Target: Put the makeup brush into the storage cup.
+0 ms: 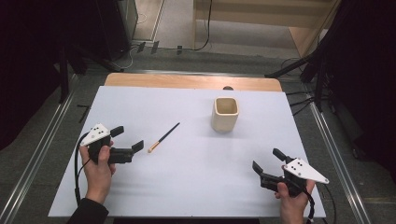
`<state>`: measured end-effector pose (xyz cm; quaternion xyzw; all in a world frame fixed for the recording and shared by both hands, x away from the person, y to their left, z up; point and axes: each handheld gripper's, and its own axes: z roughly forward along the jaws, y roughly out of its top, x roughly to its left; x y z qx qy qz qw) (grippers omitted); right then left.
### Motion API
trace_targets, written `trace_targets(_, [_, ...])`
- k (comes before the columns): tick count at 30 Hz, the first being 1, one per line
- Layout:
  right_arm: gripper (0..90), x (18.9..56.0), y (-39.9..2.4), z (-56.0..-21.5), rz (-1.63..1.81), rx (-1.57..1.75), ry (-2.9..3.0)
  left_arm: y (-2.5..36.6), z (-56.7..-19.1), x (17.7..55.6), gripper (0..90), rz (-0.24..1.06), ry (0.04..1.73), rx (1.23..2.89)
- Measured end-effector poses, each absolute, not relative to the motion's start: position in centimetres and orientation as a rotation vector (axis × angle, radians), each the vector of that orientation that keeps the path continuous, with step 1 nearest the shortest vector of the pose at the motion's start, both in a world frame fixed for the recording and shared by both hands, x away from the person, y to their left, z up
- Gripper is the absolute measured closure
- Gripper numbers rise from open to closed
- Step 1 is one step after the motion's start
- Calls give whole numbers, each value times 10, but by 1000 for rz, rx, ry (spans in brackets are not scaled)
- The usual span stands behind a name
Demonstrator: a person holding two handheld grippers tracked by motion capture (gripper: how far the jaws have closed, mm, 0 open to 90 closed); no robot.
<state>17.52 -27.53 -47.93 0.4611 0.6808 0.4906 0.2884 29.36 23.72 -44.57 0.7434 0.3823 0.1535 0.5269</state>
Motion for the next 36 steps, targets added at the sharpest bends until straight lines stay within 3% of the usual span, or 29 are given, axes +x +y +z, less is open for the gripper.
trace_targets(34, [137, 178, -271, -483, 1308, 1229, 1854, 194, -437, 340, 0, 249, 919, 2056])
trace_targets(36, [137, 178, -271, -483, 1307, 1228, 1854, 192, -437, 342, 31, 271, 933, 2081])
